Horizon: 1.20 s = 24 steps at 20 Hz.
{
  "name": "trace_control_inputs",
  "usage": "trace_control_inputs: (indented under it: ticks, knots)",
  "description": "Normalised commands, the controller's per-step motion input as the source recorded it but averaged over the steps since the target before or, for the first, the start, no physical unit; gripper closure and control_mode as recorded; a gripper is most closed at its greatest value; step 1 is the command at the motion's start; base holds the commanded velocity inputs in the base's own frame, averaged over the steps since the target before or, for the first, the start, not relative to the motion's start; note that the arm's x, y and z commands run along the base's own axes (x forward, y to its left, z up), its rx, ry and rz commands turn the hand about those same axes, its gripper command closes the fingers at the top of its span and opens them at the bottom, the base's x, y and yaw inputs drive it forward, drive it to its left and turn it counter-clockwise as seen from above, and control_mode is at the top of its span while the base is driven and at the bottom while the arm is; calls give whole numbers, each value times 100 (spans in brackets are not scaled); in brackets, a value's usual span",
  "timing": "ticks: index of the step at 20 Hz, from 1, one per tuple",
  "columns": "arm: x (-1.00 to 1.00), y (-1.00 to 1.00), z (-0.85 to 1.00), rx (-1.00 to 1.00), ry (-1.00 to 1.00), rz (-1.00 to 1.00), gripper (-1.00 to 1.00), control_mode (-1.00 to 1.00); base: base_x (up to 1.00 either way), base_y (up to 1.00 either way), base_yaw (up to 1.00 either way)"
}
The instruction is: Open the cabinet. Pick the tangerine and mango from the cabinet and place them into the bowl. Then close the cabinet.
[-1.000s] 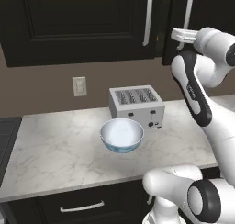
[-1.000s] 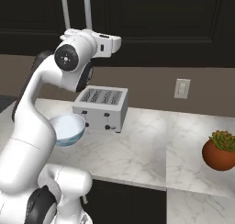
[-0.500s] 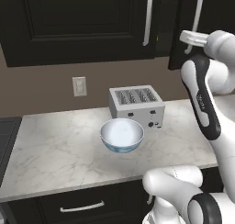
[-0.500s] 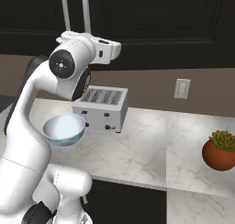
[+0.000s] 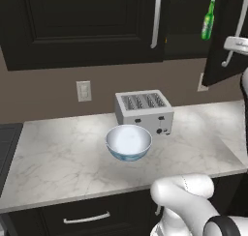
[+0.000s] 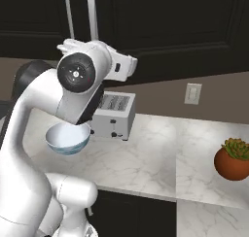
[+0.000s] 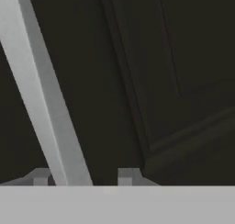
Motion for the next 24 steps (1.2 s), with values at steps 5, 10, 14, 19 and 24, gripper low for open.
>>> trace_control_inputs:
  ticks: [5, 10, 14, 19, 24]
  knots:
    - [-77, -100, -11, 11, -17, 8, 100, -100, 0, 0, 0]
    - [-62, -37, -58, -5, -6, 7, -100, -100, 0, 0, 0]
    - [-96, 9, -95, -16, 0, 8, -100, -100, 0, 0, 0]
    - [-99, 46, -74, -7, -28, 5, -100, -100, 0, 0, 0]
    - [-81, 100, -7, -3, -68, -4, -100, -100, 0, 0, 0]
